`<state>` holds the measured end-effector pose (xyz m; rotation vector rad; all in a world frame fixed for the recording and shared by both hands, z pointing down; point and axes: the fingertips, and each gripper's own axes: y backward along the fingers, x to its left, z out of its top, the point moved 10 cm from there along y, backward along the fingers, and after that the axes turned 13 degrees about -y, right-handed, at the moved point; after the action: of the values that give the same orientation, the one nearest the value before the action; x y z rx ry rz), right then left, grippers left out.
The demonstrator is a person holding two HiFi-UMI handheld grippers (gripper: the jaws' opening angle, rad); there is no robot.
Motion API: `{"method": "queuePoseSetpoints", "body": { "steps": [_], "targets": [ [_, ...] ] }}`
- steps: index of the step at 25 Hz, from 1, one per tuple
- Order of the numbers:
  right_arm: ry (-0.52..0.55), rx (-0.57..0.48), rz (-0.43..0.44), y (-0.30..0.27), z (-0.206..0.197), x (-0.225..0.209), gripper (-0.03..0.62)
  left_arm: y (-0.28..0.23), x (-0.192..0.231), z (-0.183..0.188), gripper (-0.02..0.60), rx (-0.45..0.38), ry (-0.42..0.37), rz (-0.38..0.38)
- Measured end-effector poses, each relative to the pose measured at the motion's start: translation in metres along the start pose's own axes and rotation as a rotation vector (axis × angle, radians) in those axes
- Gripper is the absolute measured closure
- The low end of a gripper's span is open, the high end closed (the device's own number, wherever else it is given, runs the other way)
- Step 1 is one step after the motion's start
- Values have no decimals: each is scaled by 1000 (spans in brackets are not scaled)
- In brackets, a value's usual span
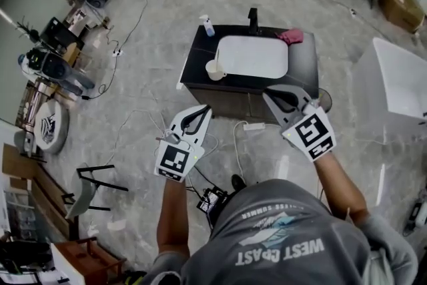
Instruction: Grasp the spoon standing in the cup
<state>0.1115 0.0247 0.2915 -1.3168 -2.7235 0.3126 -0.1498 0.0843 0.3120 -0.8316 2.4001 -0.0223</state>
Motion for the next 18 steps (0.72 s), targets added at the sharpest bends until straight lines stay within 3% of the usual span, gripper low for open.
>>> {"method": "queuePoseSetpoints", "body": {
  "steps": [18],
  "targets": [
    [26, 35, -145, -57, 18, 38, 562, -2, 70, -57, 583, -121, 1, -99]
  ]
}}
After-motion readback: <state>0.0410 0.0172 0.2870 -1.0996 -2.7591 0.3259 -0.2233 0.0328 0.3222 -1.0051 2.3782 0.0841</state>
